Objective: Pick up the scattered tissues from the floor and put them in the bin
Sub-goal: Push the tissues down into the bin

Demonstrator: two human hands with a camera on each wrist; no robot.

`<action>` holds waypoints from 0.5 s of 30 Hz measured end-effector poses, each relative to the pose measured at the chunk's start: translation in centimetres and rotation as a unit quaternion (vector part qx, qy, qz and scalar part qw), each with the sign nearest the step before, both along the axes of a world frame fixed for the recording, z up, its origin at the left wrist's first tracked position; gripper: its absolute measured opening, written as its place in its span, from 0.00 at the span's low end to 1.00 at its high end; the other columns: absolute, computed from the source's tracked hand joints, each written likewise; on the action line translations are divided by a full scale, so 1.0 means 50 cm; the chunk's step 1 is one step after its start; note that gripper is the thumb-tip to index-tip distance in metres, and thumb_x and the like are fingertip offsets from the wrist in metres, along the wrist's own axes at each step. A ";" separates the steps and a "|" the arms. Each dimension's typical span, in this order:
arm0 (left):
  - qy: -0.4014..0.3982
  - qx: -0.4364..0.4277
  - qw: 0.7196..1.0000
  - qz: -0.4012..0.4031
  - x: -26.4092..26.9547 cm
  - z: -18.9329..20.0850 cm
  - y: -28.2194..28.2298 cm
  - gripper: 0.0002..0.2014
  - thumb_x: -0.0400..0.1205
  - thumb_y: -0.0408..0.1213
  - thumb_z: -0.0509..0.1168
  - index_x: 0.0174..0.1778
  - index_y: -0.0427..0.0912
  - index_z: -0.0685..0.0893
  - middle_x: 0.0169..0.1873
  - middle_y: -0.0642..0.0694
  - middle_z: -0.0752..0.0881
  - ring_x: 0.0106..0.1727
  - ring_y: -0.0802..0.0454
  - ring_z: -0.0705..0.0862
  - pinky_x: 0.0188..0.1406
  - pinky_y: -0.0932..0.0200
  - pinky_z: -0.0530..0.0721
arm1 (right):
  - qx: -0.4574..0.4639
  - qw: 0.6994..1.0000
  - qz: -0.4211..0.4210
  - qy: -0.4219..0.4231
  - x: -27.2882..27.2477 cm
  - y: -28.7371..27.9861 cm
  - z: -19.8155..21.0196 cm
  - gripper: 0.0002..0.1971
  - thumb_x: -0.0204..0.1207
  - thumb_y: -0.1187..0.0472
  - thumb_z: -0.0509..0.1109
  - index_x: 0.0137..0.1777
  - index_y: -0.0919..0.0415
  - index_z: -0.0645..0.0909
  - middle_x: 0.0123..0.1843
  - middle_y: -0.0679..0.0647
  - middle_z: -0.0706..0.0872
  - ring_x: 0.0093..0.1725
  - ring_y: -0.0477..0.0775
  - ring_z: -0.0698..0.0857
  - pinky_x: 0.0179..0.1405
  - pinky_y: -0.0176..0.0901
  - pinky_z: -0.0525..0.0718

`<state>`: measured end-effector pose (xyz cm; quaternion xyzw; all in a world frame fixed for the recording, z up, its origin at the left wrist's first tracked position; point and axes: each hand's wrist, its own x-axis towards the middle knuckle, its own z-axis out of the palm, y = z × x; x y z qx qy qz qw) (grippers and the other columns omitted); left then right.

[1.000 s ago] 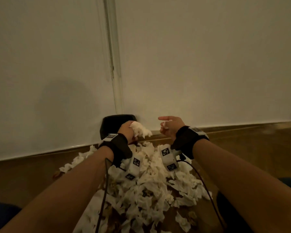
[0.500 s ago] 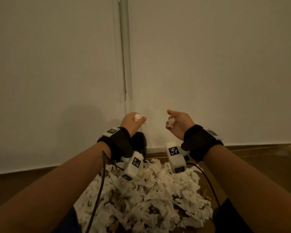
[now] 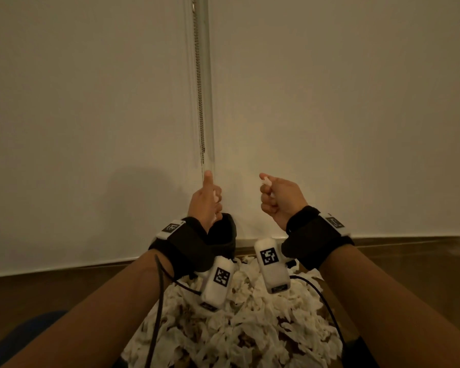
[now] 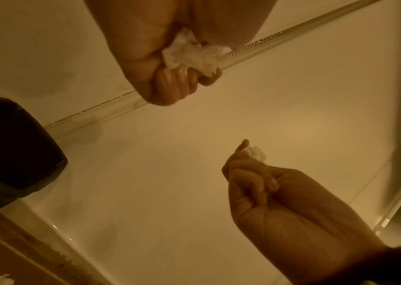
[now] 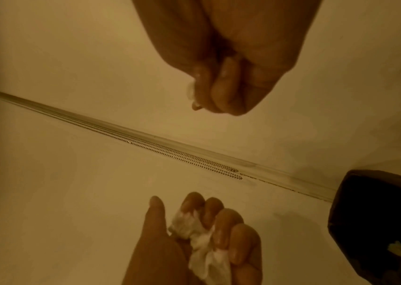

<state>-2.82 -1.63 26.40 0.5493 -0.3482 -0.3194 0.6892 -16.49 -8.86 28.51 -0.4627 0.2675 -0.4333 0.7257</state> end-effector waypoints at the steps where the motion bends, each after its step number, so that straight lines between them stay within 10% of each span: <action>1: -0.001 0.001 1.000 0.010 0.003 0.000 -0.002 0.25 0.85 0.58 0.48 0.27 0.46 0.67 0.20 0.52 0.65 0.19 0.58 0.62 0.19 0.64 0.62 | -0.007 1.000 -0.004 0.013 -0.003 -0.002 -0.001 0.14 0.87 0.59 0.50 0.50 0.62 0.76 0.27 0.49 0.67 0.16 0.42 0.61 0.13 0.31 0.57; 4: -0.013 0.016 0.999 0.034 0.011 -0.007 -0.002 0.18 0.87 0.41 0.51 0.31 0.44 0.74 0.24 0.50 0.67 0.21 0.58 0.63 0.18 0.66 0.63 | -0.041 0.995 -0.054 0.074 -0.012 -0.008 -0.007 0.18 0.84 0.49 0.56 0.39 0.61 0.77 0.21 0.47 0.64 0.16 0.43 0.59 0.14 0.33 0.57; 8: -0.003 0.018 1.000 0.019 0.025 -0.022 0.003 0.14 0.86 0.28 0.49 0.60 0.42 0.77 0.33 0.47 0.72 0.27 0.57 0.69 0.22 0.66 0.71 | -0.048 0.992 -0.068 0.091 -0.015 -0.011 -0.025 0.13 0.84 0.66 0.54 0.58 0.64 0.80 0.25 0.50 0.66 0.20 0.45 0.63 0.18 0.36 0.64; 11: 0.040 0.000 0.999 0.005 0.038 -0.021 0.007 0.15 0.85 0.24 0.51 0.61 0.40 0.78 0.47 0.44 0.78 0.35 0.54 0.77 0.34 0.64 0.78 | -0.039 0.995 -0.048 0.076 -0.015 -0.009 -0.033 0.15 0.84 0.72 0.53 0.63 0.63 0.78 0.34 0.54 0.74 0.26 0.47 0.71 0.20 0.34 0.73; 15: 0.055 -0.030 0.998 0.017 0.057 -0.020 0.021 0.12 0.87 0.34 0.55 0.57 0.35 0.81 0.30 0.48 0.77 0.21 0.61 0.73 0.18 0.68 0.73 | -0.085 0.989 -0.044 0.111 -0.014 -0.007 -0.039 0.13 0.85 0.66 0.56 0.60 0.66 0.81 0.29 0.51 0.71 0.20 0.43 0.65 0.14 0.31 0.63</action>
